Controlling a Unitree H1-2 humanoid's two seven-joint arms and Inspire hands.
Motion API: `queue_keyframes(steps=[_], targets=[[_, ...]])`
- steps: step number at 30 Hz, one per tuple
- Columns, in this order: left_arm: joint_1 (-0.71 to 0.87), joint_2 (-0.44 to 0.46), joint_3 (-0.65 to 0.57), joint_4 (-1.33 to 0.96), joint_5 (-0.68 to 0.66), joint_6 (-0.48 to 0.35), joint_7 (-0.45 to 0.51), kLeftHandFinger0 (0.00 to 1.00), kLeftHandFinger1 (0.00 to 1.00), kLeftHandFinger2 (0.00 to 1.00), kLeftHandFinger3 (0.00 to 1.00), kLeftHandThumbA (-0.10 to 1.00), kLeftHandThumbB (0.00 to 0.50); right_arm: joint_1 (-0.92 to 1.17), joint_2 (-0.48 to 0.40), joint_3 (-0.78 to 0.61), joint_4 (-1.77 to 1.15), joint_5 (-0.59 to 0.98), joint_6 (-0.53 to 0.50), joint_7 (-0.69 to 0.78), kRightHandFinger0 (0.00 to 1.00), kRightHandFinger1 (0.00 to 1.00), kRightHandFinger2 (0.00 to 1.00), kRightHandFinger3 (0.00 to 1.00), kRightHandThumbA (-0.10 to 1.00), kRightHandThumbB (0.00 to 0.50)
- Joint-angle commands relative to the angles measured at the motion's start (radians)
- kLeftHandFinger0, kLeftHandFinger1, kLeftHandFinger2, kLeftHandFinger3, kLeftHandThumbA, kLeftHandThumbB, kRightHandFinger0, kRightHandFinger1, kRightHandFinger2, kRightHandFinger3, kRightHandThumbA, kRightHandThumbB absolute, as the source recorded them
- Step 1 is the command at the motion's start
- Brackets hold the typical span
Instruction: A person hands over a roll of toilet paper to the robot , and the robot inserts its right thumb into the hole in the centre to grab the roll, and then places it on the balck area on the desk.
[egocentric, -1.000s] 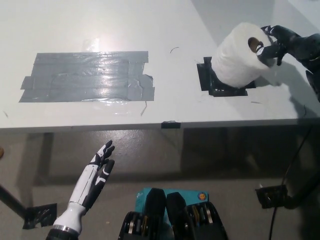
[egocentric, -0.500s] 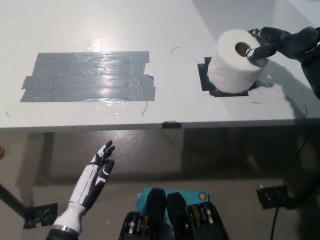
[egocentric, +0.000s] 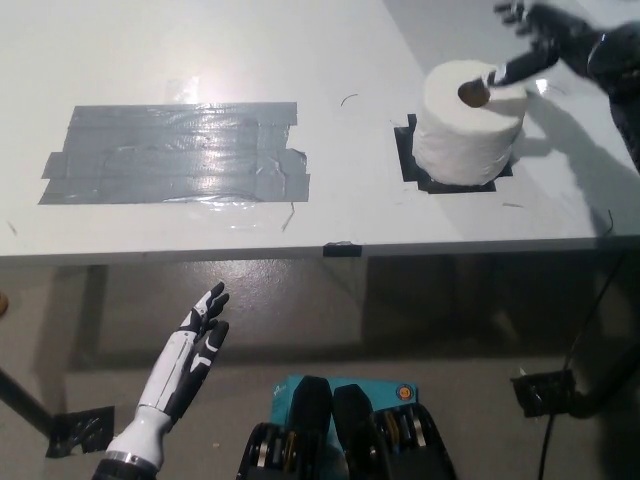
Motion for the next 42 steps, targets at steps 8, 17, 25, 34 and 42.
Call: queue_keyframes(steps=[8, 17, 25, 34, 42], targets=[[-0.082, 0.001, 0.018, 0.015, -0.014, -0.04, 0.018, 1.0, 1.0, 1.0, 1.0, 1.0, 0.183, -0.168, -0.061, -0.12, -0.129, 0.027, -0.168, -0.25, 1.0, 1.0, 1.0, 1.0, 1.0, 0.438], [-0.146, 0.0, 0.03, 0.007, -0.025, -0.012, 0.009, 1.0, 1.0, 1.0, 1.0, 1.0, 0.215, -0.006, -0.088, -0.259, -0.736, 0.135, -0.026, -0.144, 1.0, 1.0, 1.0, 1.0, 1.0, 0.413], [-0.137, 0.003, 0.031, 0.001, -0.023, -0.018, 0.011, 1.0, 1.0, 1.0, 1.0, 1.0, 0.217, 0.34, -0.02, -0.335, -1.487, 0.333, 0.115, -0.129, 1.0, 1.0, 1.0, 1.0, 1.0, 0.401], [-0.185, 0.0, 0.039, 0.028, -0.024, -0.017, 0.02, 1.0, 1.0, 1.0, 1.0, 1.0, 0.222, 0.734, 0.057, -0.28, -1.967, 0.359, 0.087, -0.191, 1.0, 1.0, 1.0, 1.0, 1.0, 0.369], [-0.215, 0.003, 0.048, 0.055, -0.038, -0.032, 0.023, 1.0, 1.0, 1.0, 1.0, 1.0, 0.216, 1.018, 0.144, -0.165, -2.061, 0.211, -0.057, -0.186, 1.0, 1.0, 1.0, 1.0, 1.0, 0.359]])
